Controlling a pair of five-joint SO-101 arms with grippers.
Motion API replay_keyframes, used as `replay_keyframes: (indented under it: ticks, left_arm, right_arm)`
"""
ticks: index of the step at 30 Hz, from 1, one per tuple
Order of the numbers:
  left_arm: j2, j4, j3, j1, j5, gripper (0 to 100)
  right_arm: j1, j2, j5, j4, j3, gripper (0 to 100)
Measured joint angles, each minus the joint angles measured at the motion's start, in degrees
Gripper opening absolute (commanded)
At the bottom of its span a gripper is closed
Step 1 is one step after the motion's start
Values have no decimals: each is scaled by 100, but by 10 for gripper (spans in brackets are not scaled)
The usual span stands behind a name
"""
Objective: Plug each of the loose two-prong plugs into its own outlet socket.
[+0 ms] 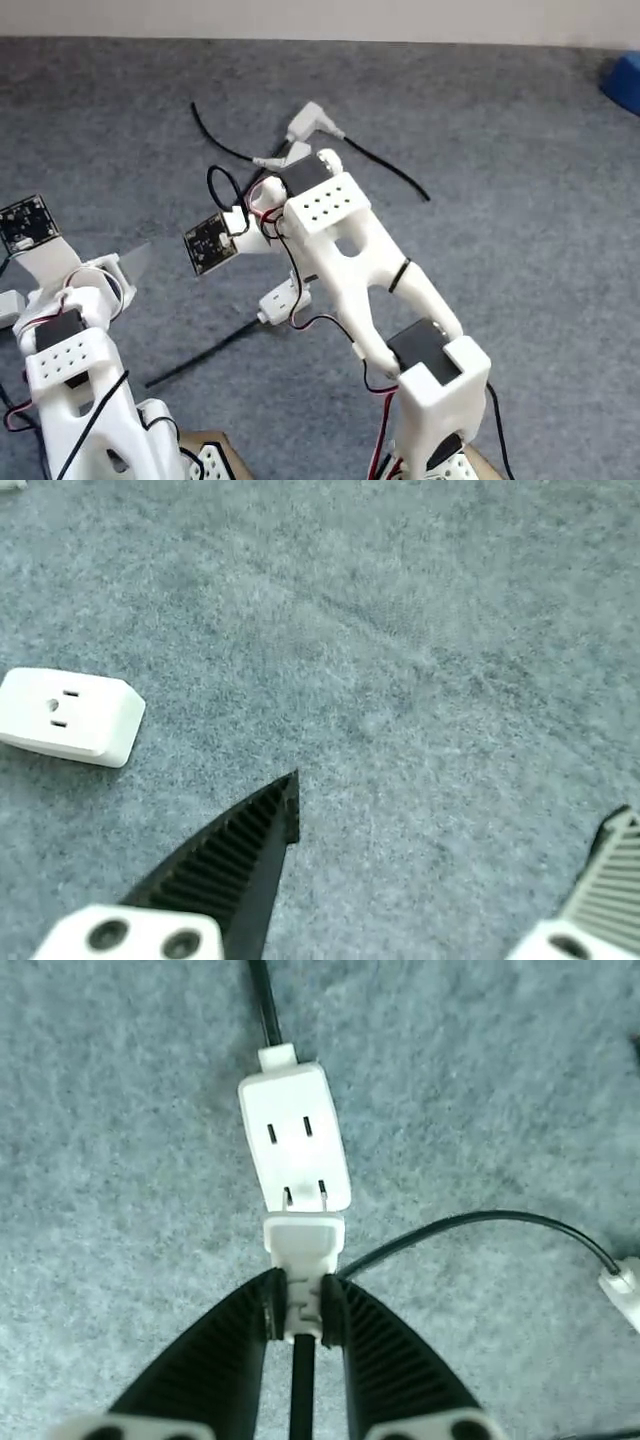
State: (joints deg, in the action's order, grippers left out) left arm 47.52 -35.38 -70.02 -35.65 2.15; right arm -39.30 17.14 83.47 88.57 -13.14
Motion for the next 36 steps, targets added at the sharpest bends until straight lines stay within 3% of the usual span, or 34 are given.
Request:
replay_keyframes:
  ticks: [36]
  left_arm:
    - [0,0,0,0,0,431]
  right_arm:
    - [-237,1081,-387,-149,-273,9]
